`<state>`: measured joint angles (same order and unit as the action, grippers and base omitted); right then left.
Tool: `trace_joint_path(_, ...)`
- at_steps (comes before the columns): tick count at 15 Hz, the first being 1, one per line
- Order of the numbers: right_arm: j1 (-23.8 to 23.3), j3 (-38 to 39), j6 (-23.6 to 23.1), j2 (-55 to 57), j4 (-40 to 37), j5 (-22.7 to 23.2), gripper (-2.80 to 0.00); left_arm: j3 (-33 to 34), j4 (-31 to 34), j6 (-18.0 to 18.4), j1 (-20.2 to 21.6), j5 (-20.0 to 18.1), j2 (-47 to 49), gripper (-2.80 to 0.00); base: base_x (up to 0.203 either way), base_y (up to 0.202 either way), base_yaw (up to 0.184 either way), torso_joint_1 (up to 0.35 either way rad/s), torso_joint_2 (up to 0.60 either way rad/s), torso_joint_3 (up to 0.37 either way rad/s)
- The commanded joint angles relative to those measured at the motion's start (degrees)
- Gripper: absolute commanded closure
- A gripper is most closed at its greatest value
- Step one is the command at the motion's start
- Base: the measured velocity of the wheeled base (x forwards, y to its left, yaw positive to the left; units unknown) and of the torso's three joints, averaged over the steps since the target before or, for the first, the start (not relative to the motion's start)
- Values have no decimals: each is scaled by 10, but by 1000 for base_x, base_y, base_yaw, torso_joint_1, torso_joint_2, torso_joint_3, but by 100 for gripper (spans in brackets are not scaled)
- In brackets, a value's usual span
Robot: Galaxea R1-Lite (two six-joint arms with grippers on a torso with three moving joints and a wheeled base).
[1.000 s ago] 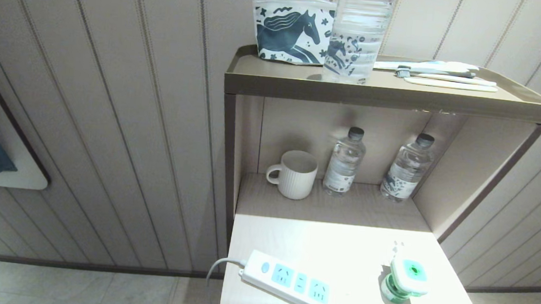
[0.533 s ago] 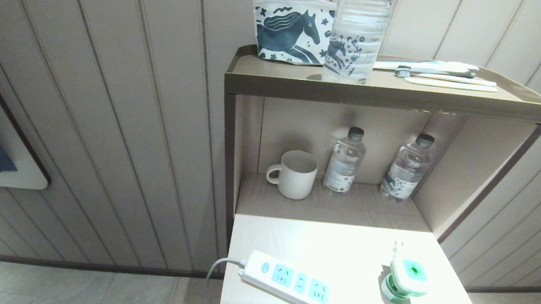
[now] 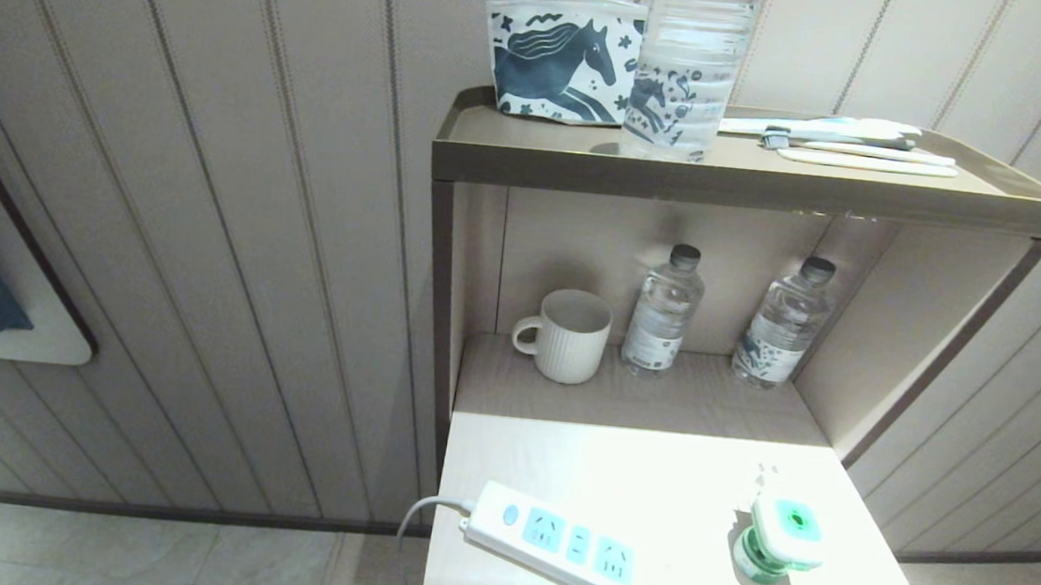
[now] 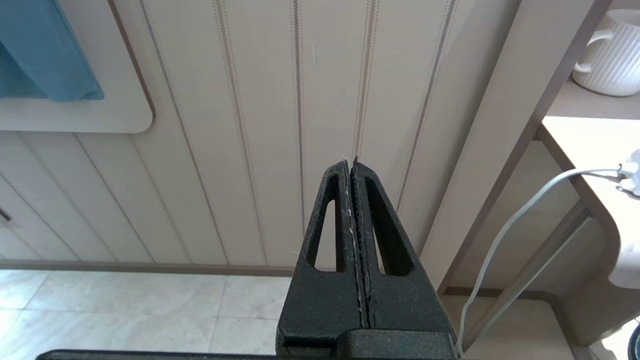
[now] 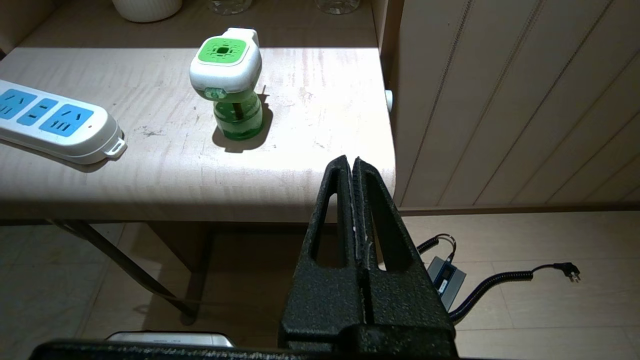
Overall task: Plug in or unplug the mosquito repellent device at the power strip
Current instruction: Pick up the mosquito repellent liquid
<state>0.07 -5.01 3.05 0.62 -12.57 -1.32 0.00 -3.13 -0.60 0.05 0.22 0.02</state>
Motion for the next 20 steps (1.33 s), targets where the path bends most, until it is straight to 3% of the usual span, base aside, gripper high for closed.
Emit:
trace_joint_path(1,0,0,-1,1,-1,0,0,0,0,0,0,0,1,0,0,0,0,0,0,0)
trace_joint_path(13,0,0,-1,1,-1,1,0,0,0,0,0,0,1,0,0,0,0,-2,4,3)
trace_joint_path(20,0,0,-1,1,-1,0,0,0,0,0,0,0,1,0,0,0,0,-194,444,245)
